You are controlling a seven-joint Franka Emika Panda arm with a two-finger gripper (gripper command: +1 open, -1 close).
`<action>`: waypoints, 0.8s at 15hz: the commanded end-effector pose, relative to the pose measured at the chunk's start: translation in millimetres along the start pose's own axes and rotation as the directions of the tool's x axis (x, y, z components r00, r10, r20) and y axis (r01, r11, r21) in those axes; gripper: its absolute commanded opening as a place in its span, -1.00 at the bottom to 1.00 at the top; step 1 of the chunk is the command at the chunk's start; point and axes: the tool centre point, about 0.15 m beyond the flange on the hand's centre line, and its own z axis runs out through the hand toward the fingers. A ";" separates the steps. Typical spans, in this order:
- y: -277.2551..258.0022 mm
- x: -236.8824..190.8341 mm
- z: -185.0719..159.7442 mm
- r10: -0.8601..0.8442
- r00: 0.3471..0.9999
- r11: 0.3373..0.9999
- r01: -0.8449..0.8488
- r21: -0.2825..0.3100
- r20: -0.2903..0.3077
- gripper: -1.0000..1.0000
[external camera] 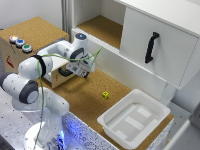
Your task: Push the handle of the drawer
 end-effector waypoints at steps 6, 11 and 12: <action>-37.8 32.1 31.1 -0.036 0.999 0.998 0.034 0.058 0.029 -1.00; -77.3 48.2 35.9 -0.065 0.998 0.997 0.063 0.053 0.020 -1.00; -86.9 50.5 36.4 -0.067 0.998 0.996 0.066 0.062 0.016 -1.00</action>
